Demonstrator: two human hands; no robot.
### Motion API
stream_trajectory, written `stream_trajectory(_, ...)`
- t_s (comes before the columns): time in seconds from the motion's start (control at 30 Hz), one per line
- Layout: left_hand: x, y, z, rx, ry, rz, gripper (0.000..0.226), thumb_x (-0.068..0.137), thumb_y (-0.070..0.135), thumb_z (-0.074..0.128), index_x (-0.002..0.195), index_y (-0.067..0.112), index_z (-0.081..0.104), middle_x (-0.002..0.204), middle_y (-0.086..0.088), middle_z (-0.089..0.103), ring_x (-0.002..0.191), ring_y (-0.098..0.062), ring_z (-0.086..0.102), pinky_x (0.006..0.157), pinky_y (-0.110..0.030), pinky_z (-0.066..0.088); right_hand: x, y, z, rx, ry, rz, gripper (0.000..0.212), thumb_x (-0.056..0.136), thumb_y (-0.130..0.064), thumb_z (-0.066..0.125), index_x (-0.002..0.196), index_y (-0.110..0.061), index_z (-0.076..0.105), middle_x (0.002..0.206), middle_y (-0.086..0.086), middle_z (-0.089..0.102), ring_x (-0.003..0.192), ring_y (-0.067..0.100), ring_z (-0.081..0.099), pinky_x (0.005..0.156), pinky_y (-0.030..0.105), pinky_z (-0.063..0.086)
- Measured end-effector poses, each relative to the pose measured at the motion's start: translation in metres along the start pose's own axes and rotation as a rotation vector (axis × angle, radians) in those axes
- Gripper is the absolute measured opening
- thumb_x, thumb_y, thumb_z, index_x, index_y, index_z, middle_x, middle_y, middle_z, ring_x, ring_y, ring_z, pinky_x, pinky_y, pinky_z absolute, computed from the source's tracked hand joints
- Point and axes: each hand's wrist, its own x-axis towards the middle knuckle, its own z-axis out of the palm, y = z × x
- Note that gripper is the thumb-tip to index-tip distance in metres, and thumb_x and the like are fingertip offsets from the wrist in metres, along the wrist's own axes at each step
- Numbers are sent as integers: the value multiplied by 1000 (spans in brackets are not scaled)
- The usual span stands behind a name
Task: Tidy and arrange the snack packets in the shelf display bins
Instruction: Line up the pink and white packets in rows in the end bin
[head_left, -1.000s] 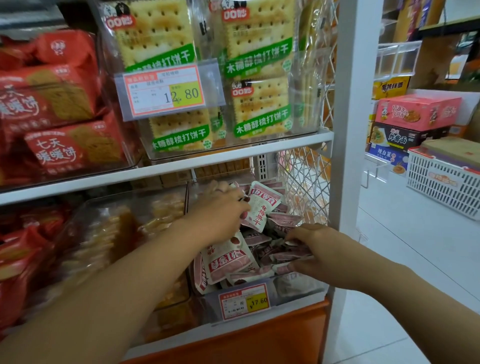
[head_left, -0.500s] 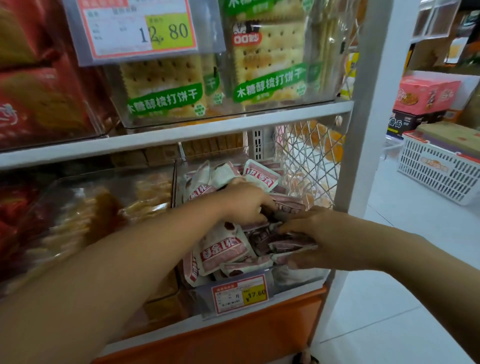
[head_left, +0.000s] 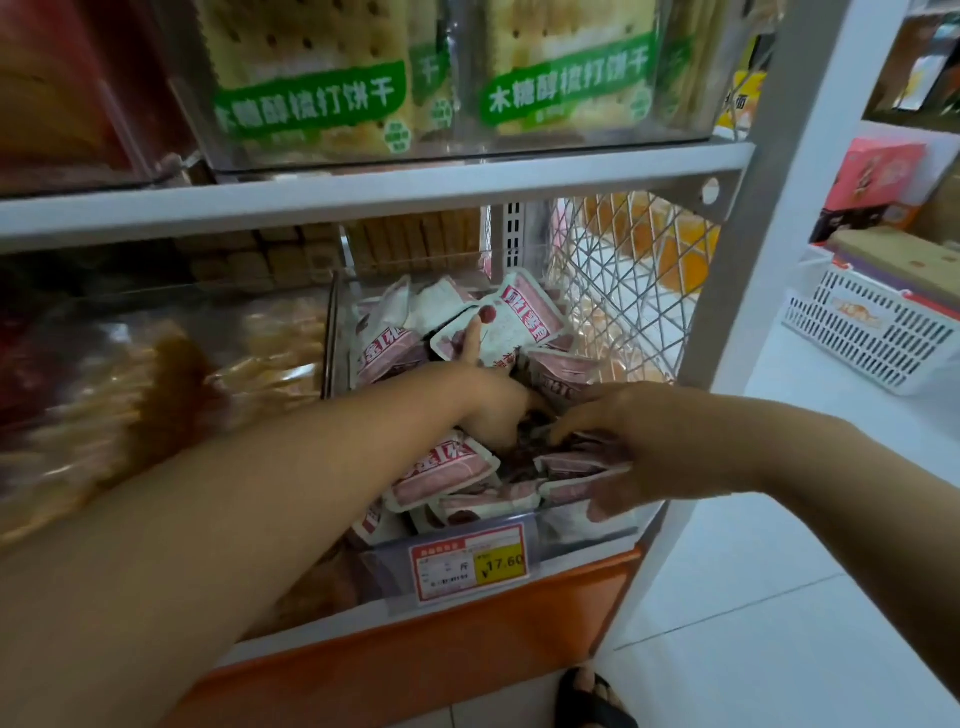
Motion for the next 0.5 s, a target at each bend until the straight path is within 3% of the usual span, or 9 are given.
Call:
stream_trajectory(0.1,4,0,4,108,-36,-21,63,90,39,54,145,29,27,147,-3,40,131,-30,36,111,-48,25,0,0,1,-1,1,4,60,77,-47,69,131,-34,46,123,-7,51,106,15,51,93,29,44)
stream_trajectory(0.27,3,7,-3,122,-97,-12,66,92,44,52,148,24,22,152,-3,32,135,-29,33,110,-45,22,-2,-2,0,-1,12,-5,59,78,-45,68,131,-35,46,123,-9,51,106,14,51,94,29,44)
stream_trajectory(0.5,10,0,-4,45,-106,41,72,86,43,62,146,22,28,148,-4,37,129,-27,40,107,-39,32,-3,-4,-2,-11,6,8,60,78,-47,68,131,-36,45,123,-10,50,105,11,50,91,22,42)
